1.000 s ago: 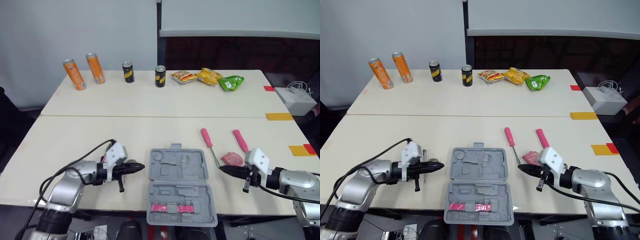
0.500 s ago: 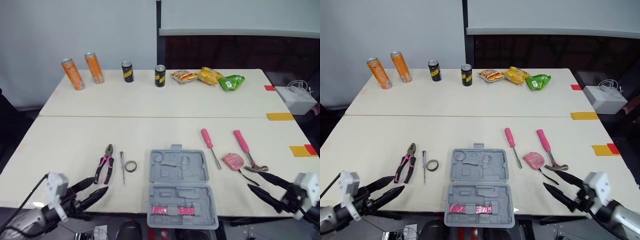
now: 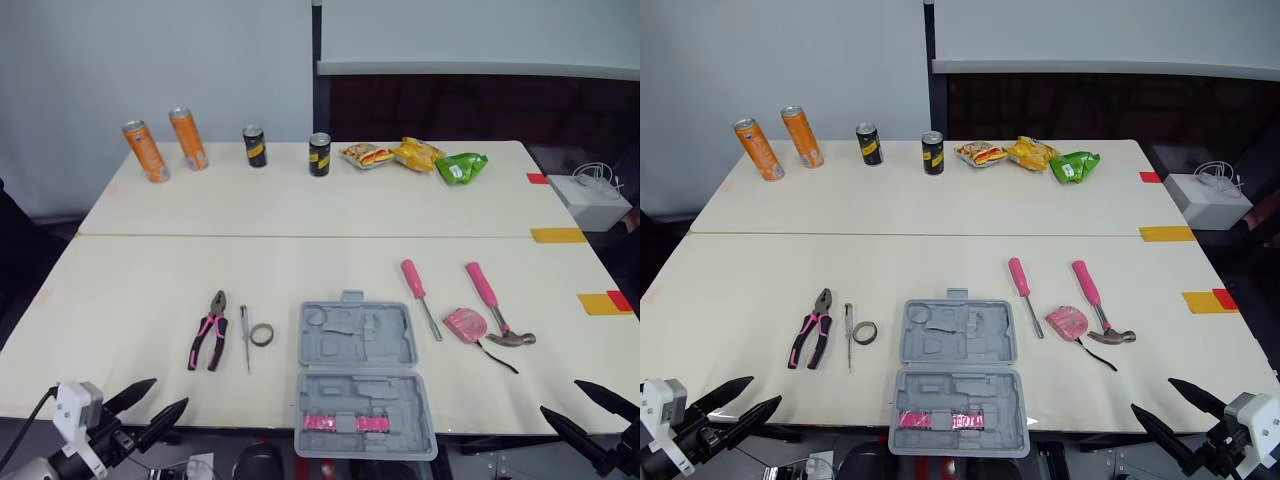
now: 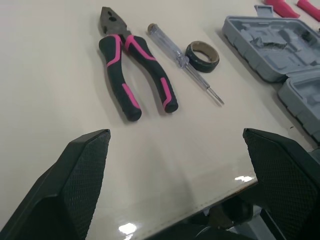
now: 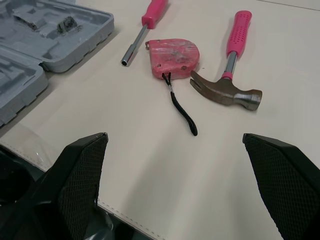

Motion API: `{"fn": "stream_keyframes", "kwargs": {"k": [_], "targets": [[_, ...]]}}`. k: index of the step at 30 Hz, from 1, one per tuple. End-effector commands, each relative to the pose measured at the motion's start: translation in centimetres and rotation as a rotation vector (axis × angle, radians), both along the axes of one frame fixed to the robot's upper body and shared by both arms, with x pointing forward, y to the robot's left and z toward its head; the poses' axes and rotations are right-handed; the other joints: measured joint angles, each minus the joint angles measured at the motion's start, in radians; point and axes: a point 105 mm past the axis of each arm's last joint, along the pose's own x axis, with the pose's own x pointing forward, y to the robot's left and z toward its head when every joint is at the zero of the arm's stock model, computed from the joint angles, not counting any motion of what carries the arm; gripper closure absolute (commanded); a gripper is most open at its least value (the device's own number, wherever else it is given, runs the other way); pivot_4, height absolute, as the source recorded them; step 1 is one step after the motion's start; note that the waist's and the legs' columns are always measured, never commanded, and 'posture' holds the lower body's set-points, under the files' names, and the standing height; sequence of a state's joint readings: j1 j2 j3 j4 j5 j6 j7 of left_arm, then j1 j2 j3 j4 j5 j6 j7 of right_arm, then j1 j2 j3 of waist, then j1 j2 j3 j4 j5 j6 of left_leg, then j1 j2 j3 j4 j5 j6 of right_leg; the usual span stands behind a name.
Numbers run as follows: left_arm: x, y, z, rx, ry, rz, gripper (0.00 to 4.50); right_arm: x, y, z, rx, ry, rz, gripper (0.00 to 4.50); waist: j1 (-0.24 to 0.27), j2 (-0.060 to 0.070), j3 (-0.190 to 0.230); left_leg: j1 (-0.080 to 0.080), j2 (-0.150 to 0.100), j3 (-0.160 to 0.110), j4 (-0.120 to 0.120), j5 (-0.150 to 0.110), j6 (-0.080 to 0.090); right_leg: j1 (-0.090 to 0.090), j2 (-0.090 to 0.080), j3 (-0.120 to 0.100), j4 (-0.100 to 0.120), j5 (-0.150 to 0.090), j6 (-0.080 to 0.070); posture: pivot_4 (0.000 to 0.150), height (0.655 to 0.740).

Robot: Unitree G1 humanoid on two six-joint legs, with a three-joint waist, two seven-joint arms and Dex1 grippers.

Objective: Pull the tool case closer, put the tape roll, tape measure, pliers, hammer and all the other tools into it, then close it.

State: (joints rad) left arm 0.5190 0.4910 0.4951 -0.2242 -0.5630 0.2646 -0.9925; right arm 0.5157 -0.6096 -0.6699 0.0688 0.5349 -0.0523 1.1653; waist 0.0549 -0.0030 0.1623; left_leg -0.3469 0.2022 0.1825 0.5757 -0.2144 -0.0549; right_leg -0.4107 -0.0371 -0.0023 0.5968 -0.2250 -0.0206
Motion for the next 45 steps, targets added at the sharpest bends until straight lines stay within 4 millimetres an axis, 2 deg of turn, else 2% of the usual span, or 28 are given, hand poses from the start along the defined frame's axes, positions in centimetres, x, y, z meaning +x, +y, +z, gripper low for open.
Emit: {"fn": "stream_keyframes", "kwargs": {"k": [1,5,7,12,14,17,20,25,27,33,39,44,45], "targets": [[1.2,-0.6,1.5,0.02,-0.048,-0.051,0.0,1.3,1.4,1.9,0.026,-0.073,0.052,0.02,-0.001,0.0,0.0,0.0,0.0,0.0,0.0,0.0,0.0,0.0,0.0,0.0,0.0,0.0,0.0,0.15,0.74],[3.1,-2.1,3.1,0.118,-0.031,-0.187,0.0,3.6,4.9,4.7,0.087,-0.156,0.204,0.02,-0.003,0.0,-0.001,0.001,0.0,0.0,0.001,0.0,0.0,0.0,0.0,0.0,0.002,0.001,-0.002,0.15,0.74],[4.0,-2.7,4.1,0.204,-0.02,-0.253,0.0,4.4,6.6,5.8,0.03,-0.215,0.288,0.02,-0.003,0.0,-0.001,0.001,0.0,0.0,0.002,0.0,0.0,0.0,0.0,0.0,0.005,0.004,-0.007,0.15,0.74],[6.0,-4.2,7.9,0.424,0.026,-0.404,0.0,6.5,10.4,8.0,-0.002,-0.298,0.487,0.02,-0.002,-0.001,-0.001,0.005,0.0,-0.001,0.004,0.002,0.0,0.0,0.0,-0.001,0.01,0.004,-0.007,0.15,0.74],[6.7,-4.7,9.1,0.515,0.038,-0.428,0.0,7.0,11.7,8.6,-0.014,-0.306,0.578,0.02,-0.004,-0.001,-0.001,0.006,-0.001,-0.001,0.004,0.002,0.0,0.0,-0.001,0.0,0.011,0.004,-0.007,0.15,0.74],[7.3,-6.3,10.9,0.587,0.05,-0.496,0.0,6.4,13.3,9.1,0.012,-0.239,0.827,0.02,-0.005,0.0,-0.001,0.006,-0.003,-0.001,0.005,0.004,0.002,-0.001,-0.004,0.0,0.014,0.004,-0.008,0.15,0.74],[7.5,-7.3,10.7,0.824,0.128,-0.598,0.0,7.4,13.6,9.8,0.022,-0.245,0.898,0.02,-0.005,-0.002,0.0,0.006,-0.005,-0.001,0.006,0.005,0.004,0.0,-0.005,-0.001,0.017,0.002,-0.008,0.15,0.74],[7.0,-9.0,11.1,0.965,0.196,-0.719,0.0,8.2,14.3,10.5,0.031,-0.251,0.99,0.02,-0.003,-0.001,0.0,0.003,-0.006,-0.002,0.007,0.005,0.005,-0.001,-0.007,-0.002,0.018,0.001,-0.009,0.15,0.74],[7.9,-9.1,11.0,1.077,0.204,-0.716,0.0,8.4,14.6,10.7,0.047,-0.256,1.018,0.02,-0.003,-0.001,0.0,-0.001,-0.006,-0.002,0.008,0.006,0.007,-0.002,-0.008,-0.002,0.018,0.001,-0.009,0.15,0.74],[10.2,-11.9,11.2,1.185,0.176,-0.732,0.0,8.6,14.9,10.3,0.062,-0.25,1.032,0.02,0.008,-0.001,0.0,-0.003,-0.007,-0.004,0.013,0.007,0.008,-0.002,-0.009,-0.004,0.023,0.001,-0.01,0.15,0.74],[10.9,-12.4,8.9,1.286,0.222,-0.823,0.0,8.6,14.9,9.7,0.084,-0.241,1.013,0.02,0.006,0.0,0.0,-0.003,-0.007,-0.005,0.016,0.007,0.008,-0.002,-0.01,-0.004,0.026,0.001,-0.01,0.15,0.74],[12.1,-13.6,7.9,1.298,0.205,-0.85,1.44,8.4,15.0,9.4,0.098,-0.232,1.004,0.0,0.017,0.0,-0.001,-0.005,-0.008,-0.006,0.019,0.007,0.008,-0.001,-0.01,-0.005,0.027,0.002,-0.011,0.15,0.74],[12.3,-13.6,7.7,1.303,0.205,-0.852,1.44,8.3,15.0,9.4,0.101,-0.232,1.0,0.0,0.019,0.0,-0.001,-0.005,-0.008,-0.007,0.019,0.007,0.008,-0.001,-0.011,-0.005,0.027,0.002,-0.011,0.15,0.74]]}}
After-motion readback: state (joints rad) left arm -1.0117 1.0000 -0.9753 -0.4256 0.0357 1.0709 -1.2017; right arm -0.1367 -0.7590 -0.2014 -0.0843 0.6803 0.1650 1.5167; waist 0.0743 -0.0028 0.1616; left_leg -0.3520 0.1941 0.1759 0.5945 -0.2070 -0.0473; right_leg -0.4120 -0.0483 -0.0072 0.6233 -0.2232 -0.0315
